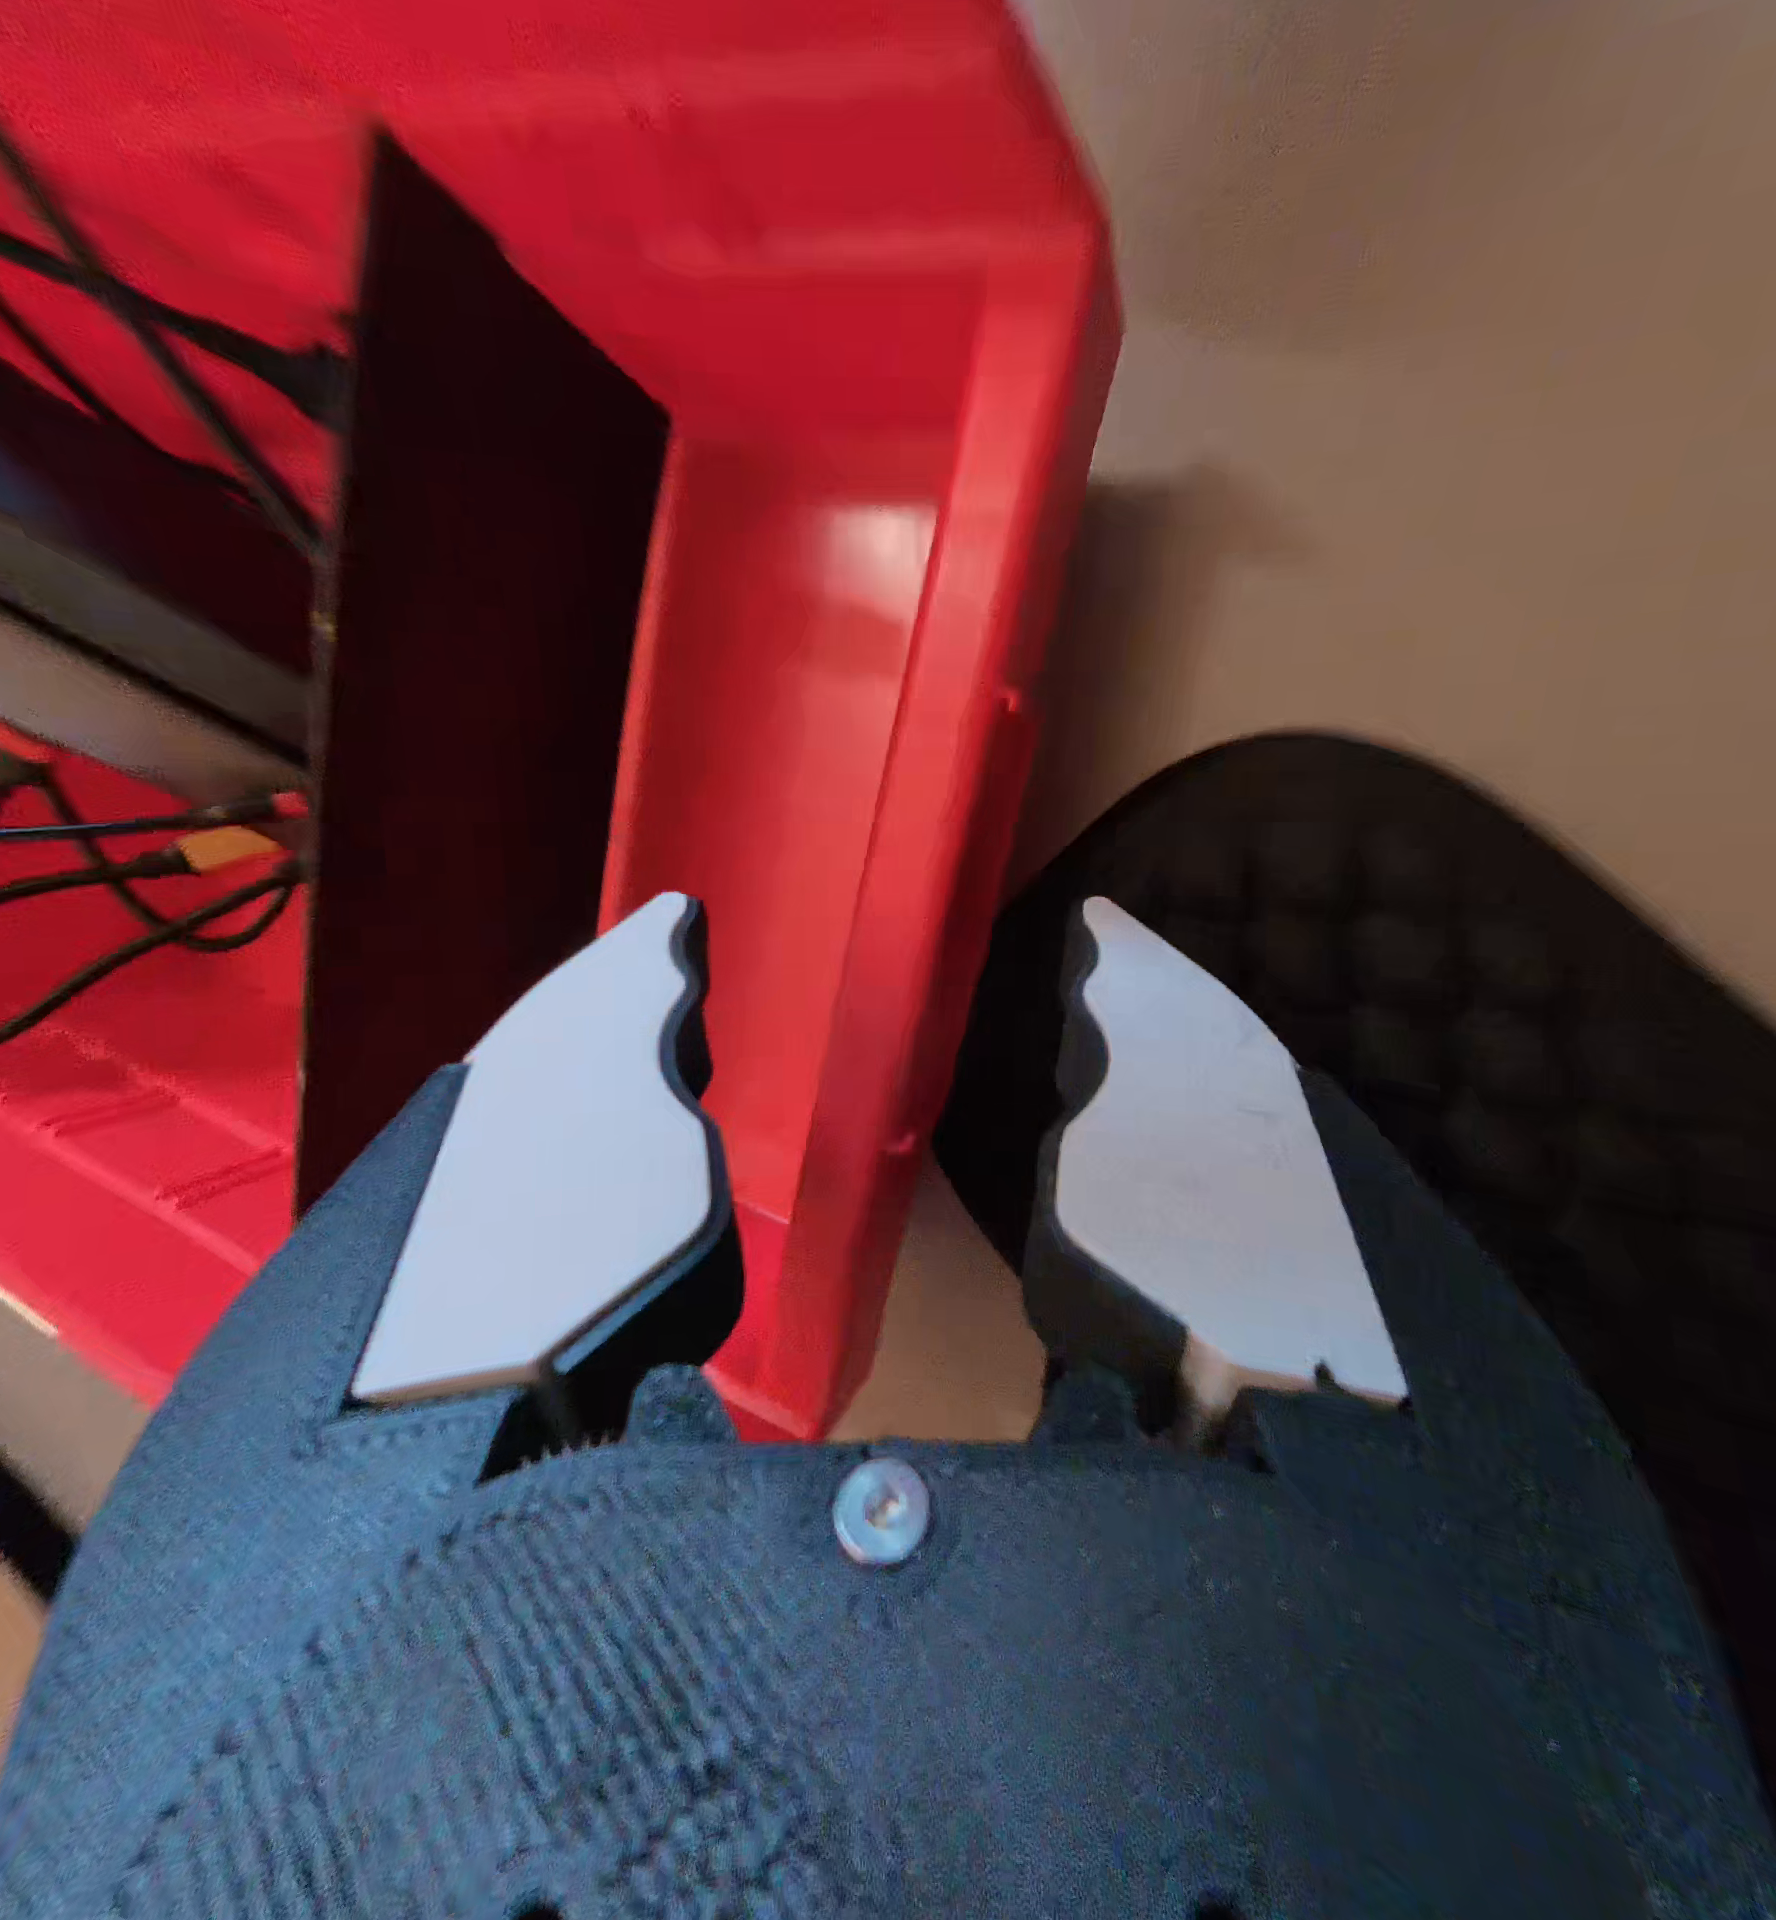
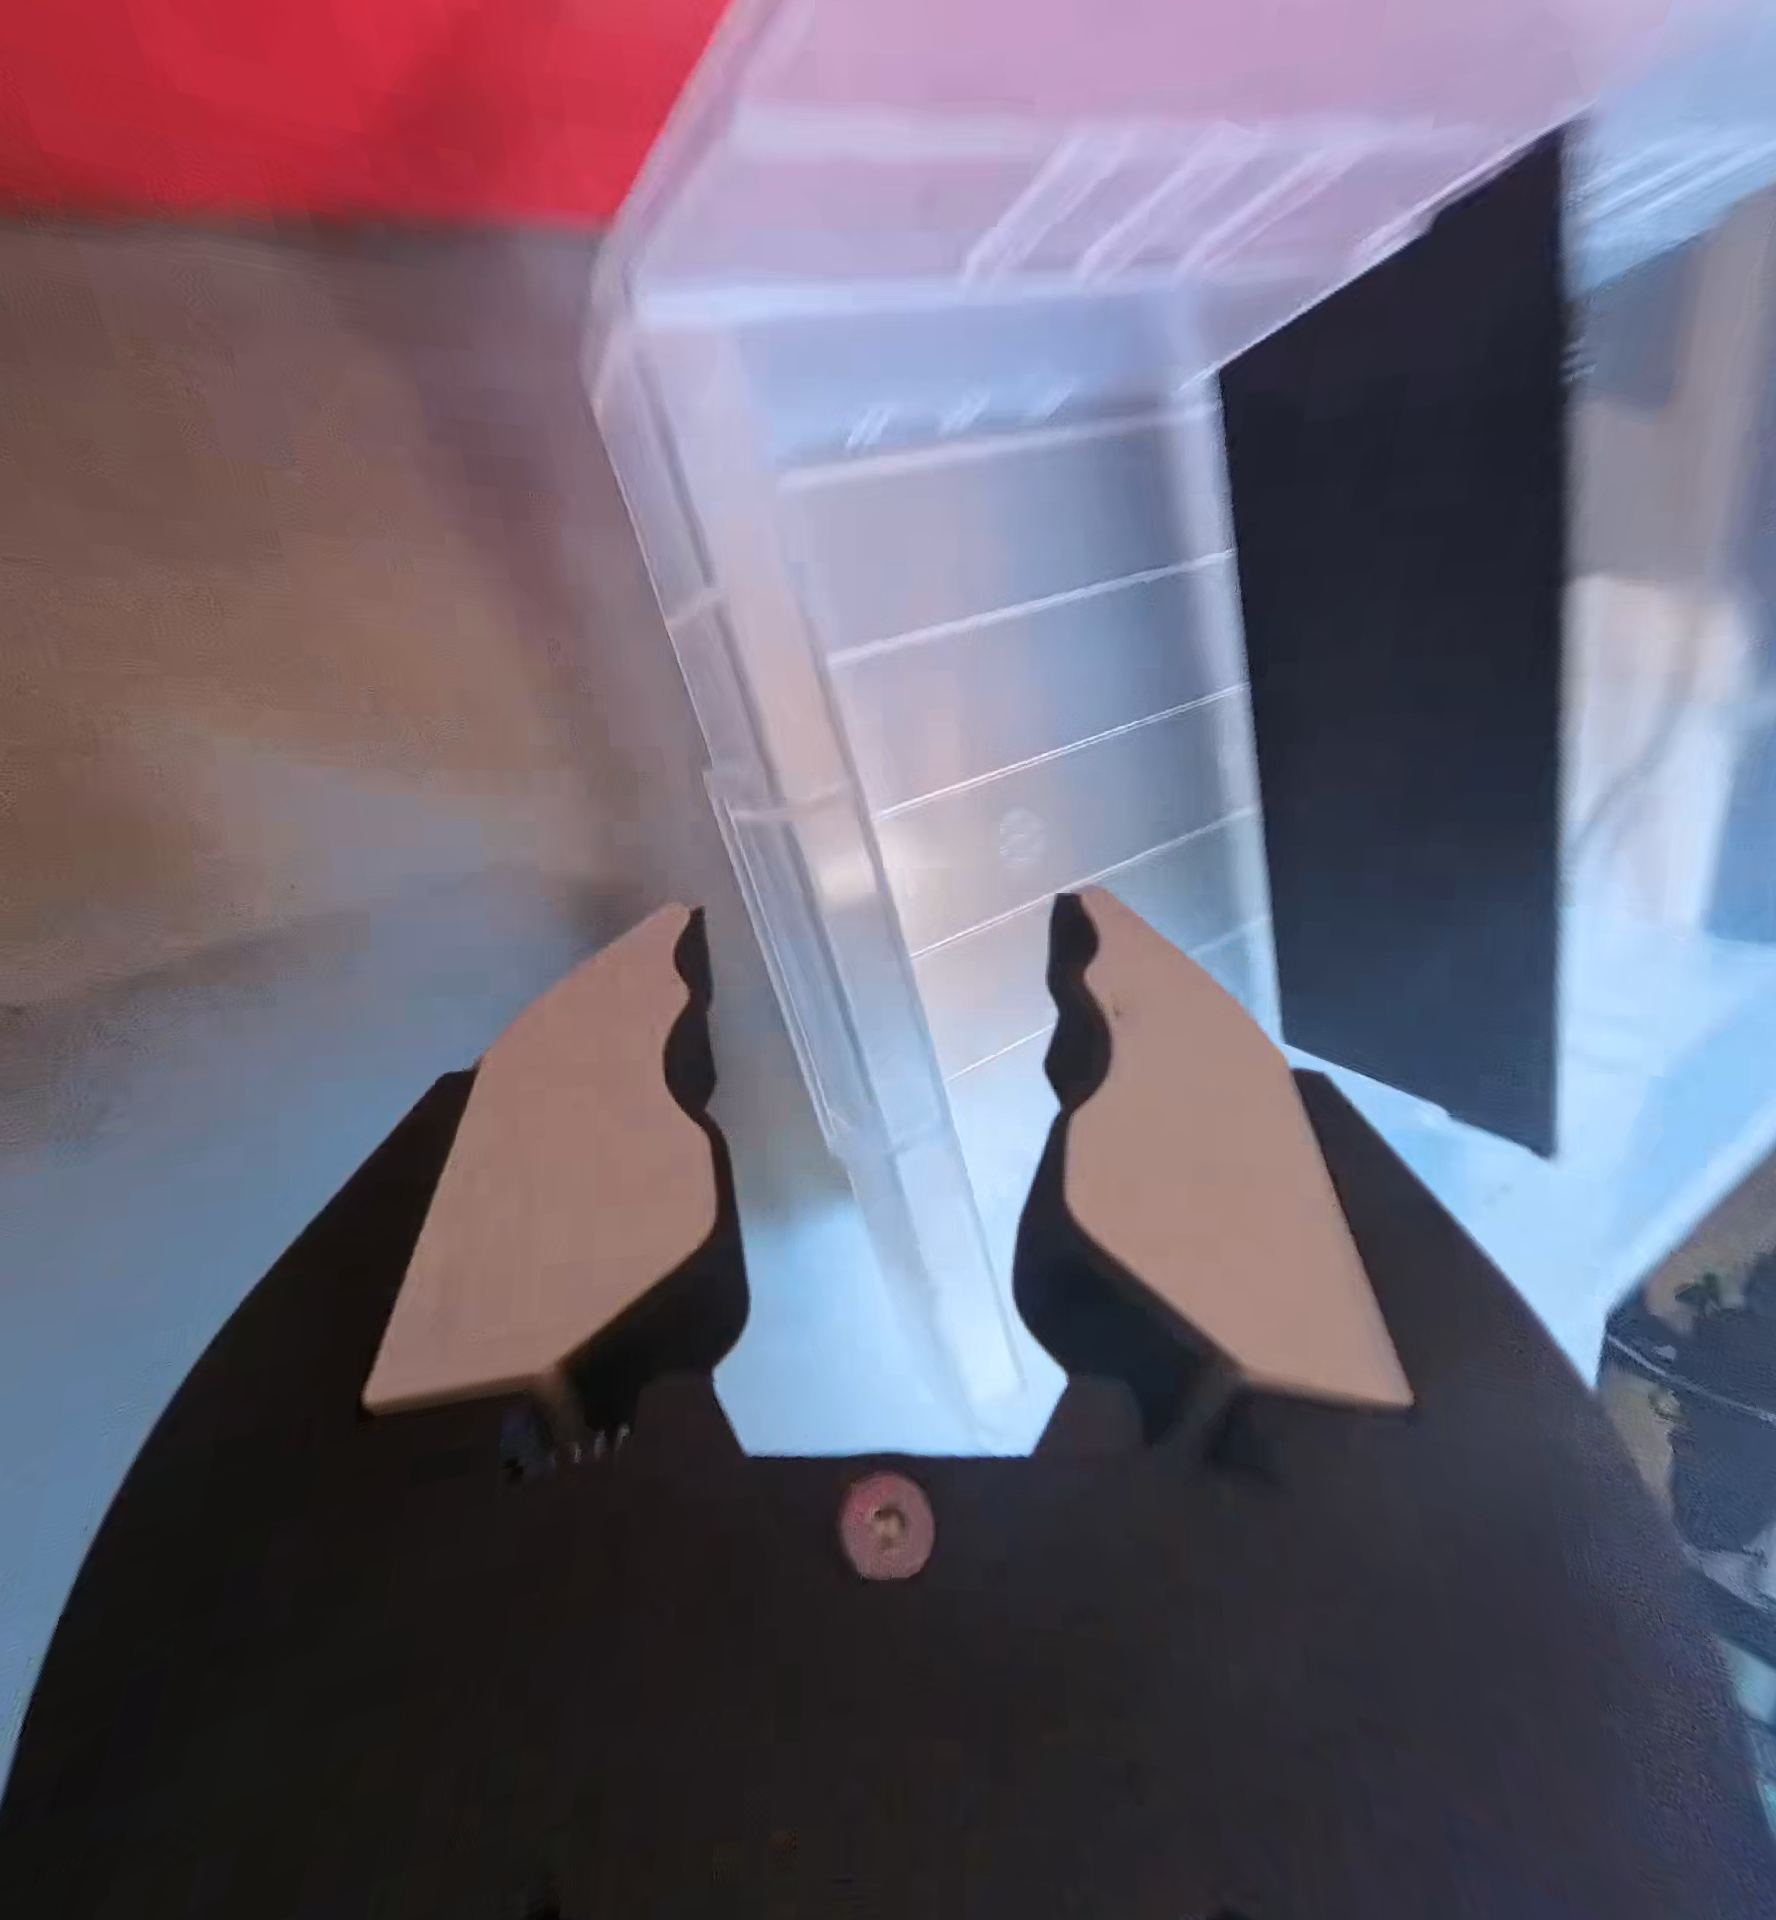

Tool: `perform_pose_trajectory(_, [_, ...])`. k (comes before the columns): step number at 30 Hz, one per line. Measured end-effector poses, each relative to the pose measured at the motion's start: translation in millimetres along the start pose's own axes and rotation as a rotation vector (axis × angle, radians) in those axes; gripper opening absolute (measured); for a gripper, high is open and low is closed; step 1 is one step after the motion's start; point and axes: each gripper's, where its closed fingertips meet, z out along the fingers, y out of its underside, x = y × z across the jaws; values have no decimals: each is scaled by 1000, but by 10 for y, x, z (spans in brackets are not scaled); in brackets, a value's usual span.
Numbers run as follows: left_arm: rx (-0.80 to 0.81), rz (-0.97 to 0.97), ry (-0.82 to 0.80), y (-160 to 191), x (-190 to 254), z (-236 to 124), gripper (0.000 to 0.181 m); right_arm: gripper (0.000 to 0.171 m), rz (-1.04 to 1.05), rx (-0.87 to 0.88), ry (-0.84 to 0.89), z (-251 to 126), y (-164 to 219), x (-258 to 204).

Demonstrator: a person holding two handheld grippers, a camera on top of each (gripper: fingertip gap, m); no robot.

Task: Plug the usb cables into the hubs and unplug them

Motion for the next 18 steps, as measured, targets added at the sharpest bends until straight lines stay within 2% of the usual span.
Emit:
perform_pose_trajectory(1, [-72, 45, 16, 70, -1, 102, 57, 56, -24, -29, -33, 100, 60, -37])
perform_pose_trajectory(2, [-90, 68, 51, 80, 10, 164, 44, 47, -42, -35, -35, 156, 105, -45])
perform_pose_trajectory(4, [-63, -4, 124, 15, 25, 199, 29, 42, -59, 3, -3, 120, 141, -63])
perform_pose_trajectory(9, [-28, -57, 19, 100, -127, 206, 33, 40, -11, 1, 81, -270, 505, -522])
perform_pose_trajectory(13, [-5, -82, -17, 243, -129, 157, 31, 36, 36, -20, 172, -637, 995, -888])
perform_pose_trajectory(18, [36, -125, -58, 342, -398, 229, 34, 32, 61, -116, 253, -819, 1677, -755])
